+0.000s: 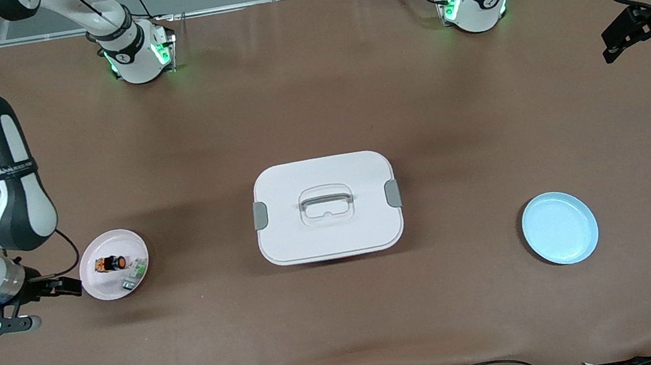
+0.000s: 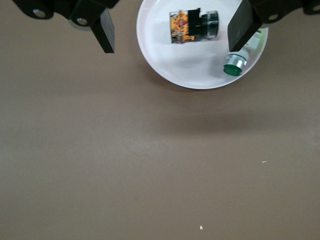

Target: Transfer orange switch to right arm and place

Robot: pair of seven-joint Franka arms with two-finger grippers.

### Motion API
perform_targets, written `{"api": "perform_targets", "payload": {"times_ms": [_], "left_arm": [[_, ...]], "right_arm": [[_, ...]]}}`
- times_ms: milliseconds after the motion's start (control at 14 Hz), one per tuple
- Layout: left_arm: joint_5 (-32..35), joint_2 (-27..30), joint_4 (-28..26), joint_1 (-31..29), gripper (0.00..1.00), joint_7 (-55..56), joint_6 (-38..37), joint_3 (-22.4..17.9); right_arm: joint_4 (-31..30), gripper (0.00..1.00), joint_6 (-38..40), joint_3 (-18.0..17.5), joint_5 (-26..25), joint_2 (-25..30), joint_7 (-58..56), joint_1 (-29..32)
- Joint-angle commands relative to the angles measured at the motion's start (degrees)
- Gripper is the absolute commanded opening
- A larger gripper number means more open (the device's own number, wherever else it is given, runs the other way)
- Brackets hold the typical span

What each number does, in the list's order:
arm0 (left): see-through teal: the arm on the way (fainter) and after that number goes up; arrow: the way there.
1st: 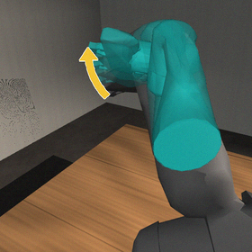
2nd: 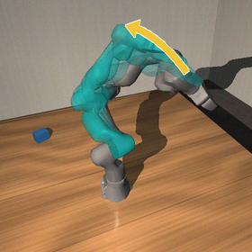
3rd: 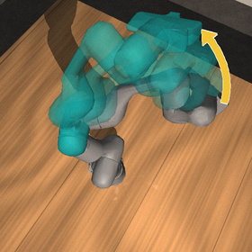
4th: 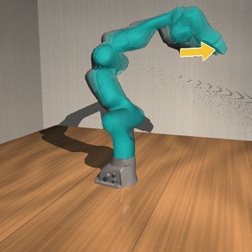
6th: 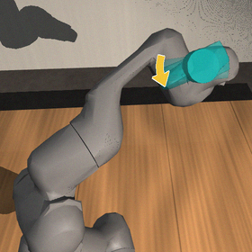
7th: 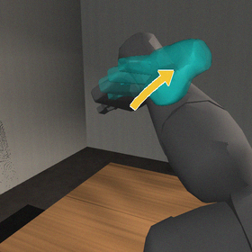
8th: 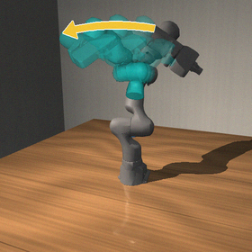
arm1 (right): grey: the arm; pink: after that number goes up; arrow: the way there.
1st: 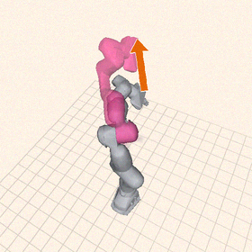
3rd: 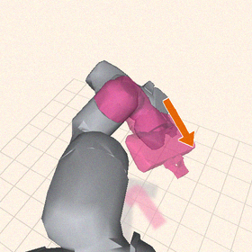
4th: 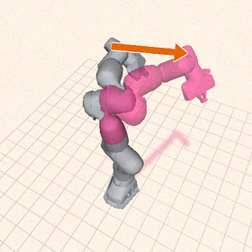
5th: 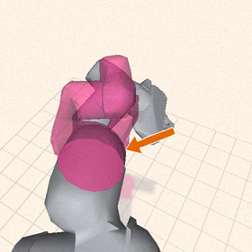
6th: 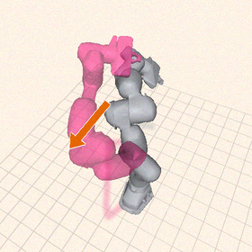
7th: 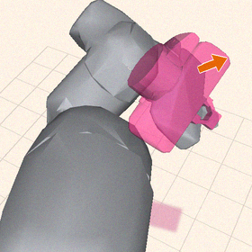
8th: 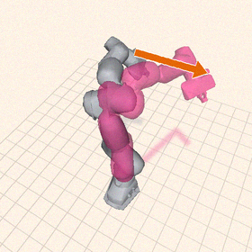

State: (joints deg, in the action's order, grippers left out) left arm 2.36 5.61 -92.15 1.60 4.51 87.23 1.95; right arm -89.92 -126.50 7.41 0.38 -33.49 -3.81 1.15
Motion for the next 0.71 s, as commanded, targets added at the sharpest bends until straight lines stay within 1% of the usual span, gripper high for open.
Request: {"api": "perform_targets", "payload": {"times_ms": [0, 71, 286, 429, 643], "left_arm": [[-0.9, 1.1, -1.1, 0.2, 1.0, -0.9, 0.7, 0.1], [-0.9, 1.1, -1.1, 0.1, 1.0, -1.0, 0.5, 0.1], [-0.9, 1.2, -1.4, 0.2, 1.0, -1.0, 0.4, 0.1], [-0.9, 1.2, -1.4, 0.2, 1.0, -0.9, 0.4, 0.1], [-0.9, 1.2, -1.5, 0.2, 1.0, -1.0, 0.4, 0.1]], "right_arm": [[-0.2, 1.0, 0.7, -0.1, -0.4, 0.2, 0.3, -0.1], [-0.2, 1.0, 0.6, -0.1, -0.2, 0.2, -2.1, 0.0], [-0.1, 1.0, 1.2, -0.2, 0.4, 0.7, -2.3, -0.1], [0.4, 1.0, 5.9, -0.2, 0.4, 1.9, -2.1, -0.6], [0.4, 1.0, 11.3, -0.1, 0.4, 5.6, -0.5, -2.2]]}}
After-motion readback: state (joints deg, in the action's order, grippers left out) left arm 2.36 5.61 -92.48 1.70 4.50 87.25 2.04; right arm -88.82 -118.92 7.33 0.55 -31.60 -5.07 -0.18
